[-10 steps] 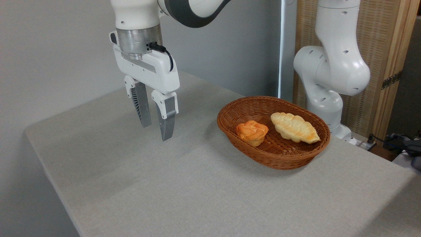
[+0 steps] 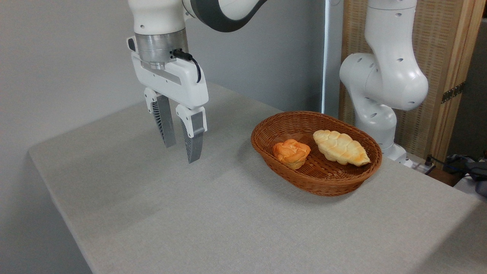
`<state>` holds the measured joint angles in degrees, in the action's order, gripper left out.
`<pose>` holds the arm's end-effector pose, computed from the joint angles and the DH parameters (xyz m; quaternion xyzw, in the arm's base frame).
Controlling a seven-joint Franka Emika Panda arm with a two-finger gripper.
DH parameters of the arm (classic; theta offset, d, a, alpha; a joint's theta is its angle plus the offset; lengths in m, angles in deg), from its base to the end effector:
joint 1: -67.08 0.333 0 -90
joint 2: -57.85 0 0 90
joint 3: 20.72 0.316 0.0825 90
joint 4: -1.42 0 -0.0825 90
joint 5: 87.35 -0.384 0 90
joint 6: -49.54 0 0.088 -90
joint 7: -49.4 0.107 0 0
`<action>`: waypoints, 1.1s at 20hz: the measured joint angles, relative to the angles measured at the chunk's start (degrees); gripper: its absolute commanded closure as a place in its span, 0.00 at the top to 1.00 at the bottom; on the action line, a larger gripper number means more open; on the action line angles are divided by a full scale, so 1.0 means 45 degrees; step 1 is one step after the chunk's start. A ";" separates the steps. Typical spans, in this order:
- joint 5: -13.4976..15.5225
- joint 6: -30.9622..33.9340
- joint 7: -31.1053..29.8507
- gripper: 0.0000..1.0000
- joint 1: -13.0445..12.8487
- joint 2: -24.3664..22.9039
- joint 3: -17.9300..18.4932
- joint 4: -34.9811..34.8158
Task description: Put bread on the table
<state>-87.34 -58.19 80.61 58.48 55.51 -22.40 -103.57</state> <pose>0.5504 -0.1001 0.5497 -0.9343 0.3539 -0.0435 0.0086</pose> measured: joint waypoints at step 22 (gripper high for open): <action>0.0000 0.1423 0.0002 1.00 0.0028 -0.0420 0.0003 -0.0229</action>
<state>-87.34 -51.79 80.62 58.61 53.62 -22.38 -104.59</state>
